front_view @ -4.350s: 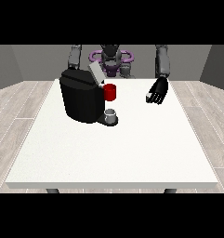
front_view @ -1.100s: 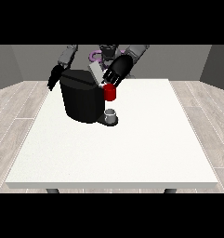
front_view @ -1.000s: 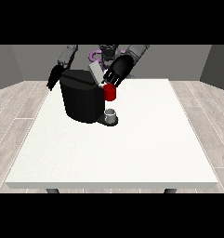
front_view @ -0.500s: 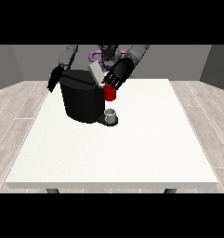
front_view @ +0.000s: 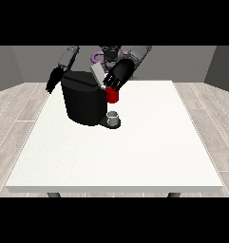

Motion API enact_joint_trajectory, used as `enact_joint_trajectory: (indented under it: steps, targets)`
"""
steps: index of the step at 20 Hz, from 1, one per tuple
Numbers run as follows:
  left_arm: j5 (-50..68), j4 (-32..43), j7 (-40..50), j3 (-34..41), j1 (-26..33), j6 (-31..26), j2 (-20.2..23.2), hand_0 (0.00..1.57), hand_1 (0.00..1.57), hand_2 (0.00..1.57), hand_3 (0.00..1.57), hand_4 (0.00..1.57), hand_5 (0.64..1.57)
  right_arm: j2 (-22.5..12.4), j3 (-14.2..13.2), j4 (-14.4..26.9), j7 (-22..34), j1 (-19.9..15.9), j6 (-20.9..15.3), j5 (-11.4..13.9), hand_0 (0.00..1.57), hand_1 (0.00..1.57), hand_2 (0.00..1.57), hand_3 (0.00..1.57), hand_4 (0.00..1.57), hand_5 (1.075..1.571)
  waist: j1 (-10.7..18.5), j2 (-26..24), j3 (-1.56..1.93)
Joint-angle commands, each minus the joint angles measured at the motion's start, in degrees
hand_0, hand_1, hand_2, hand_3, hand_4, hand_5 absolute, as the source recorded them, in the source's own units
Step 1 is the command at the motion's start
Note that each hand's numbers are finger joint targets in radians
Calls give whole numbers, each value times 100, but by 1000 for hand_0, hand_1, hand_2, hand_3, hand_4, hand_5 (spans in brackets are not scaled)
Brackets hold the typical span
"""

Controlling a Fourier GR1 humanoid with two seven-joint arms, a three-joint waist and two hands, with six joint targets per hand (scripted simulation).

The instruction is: Insert the coffee pod into the coffee machine and close the lid

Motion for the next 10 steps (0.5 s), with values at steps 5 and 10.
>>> enact_joint_trajectory:
  steps: [5, 10]
  targets:
    - [-129, -37, -303, 15, -154, 323, 213, 1241, 1241, 1255, 1199, 290, 1571, -59, -13, -53, -97, -156, -41, 51, 0, 0, 0, 0, 141, 1571, -11, 254, 1]
    - [-551, -12, -167, -393, 1, 570, -58, 1212, 1212, 1225, 1100, 0, 1571, 16, 27, -64, 153, -279, -146, 109, 0, 0, 0, 0, 0, 1571, -10, 155, 1]
